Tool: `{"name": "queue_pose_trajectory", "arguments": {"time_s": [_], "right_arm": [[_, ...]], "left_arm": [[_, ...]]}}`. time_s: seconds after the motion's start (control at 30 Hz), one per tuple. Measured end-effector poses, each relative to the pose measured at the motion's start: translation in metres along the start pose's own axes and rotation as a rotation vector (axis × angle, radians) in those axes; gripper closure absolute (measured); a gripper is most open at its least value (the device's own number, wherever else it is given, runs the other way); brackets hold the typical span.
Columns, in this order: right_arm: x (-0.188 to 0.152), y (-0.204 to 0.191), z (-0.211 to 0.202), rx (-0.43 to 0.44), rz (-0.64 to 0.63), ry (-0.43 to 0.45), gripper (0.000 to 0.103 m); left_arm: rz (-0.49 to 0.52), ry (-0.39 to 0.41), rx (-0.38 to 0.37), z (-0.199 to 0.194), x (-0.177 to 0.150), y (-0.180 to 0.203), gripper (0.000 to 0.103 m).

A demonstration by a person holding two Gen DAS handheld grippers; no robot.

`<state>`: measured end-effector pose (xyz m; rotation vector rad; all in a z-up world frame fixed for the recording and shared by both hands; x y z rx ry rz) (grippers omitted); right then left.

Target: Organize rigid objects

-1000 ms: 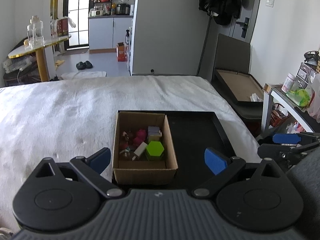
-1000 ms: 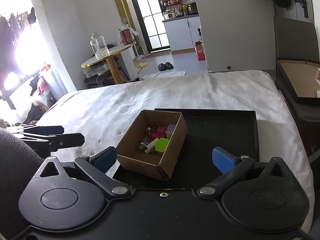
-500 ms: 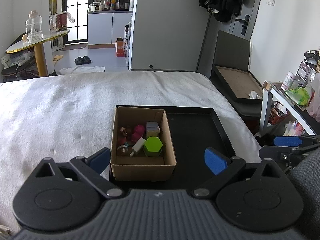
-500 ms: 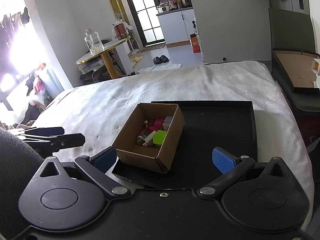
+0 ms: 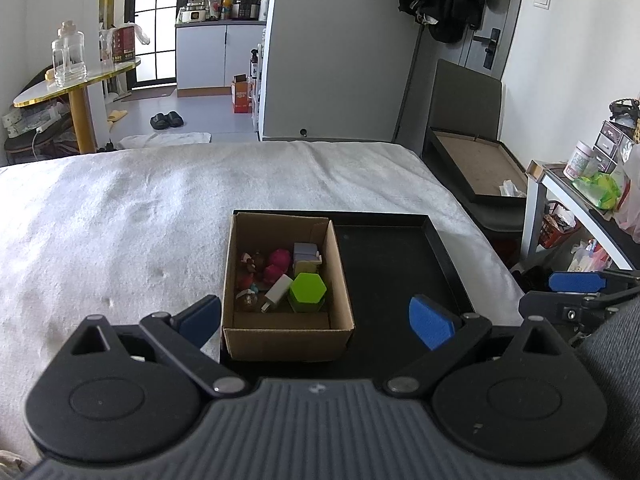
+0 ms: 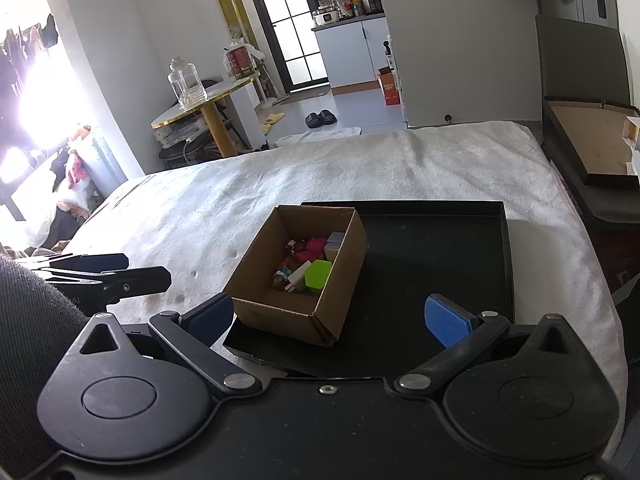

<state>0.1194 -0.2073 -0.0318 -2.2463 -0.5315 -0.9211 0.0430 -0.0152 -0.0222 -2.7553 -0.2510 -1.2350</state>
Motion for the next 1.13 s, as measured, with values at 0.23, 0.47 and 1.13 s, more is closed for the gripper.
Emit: {"name": "queue_pose_trajectory", "arguments": {"time_s": [0.23, 0.47, 1.13], "right_arm": [[0.0000, -0.0002, 0.0001, -0.002, -0.001, 0.000, 0.000], [0.0001, -0.0002, 0.0001, -0.001, 0.000, 0.000, 0.000], [-0.0001, 0.0003, -0.0003, -0.002, 0.001, -0.002, 0.000]], "left_arm": [[0.000, 0.000, 0.001, -0.0001, 0.0000, 0.0001, 0.003], [0.000, 0.000, 0.003, 0.0006, -0.0001, 0.0006, 0.003], [0.013, 0.001, -0.008, 0.0004, 0.0006, 0.0013, 0.003]]}}
Point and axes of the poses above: each gripper's, at about its wrist camera, not at the fingertips, and z roughly the way its jaws point, y to its right, x to its top, the point moved 2 cm from there along z, roughly the way its jaws point, and after that the axes turned 13 degrees about x, right-handed, at the moved point
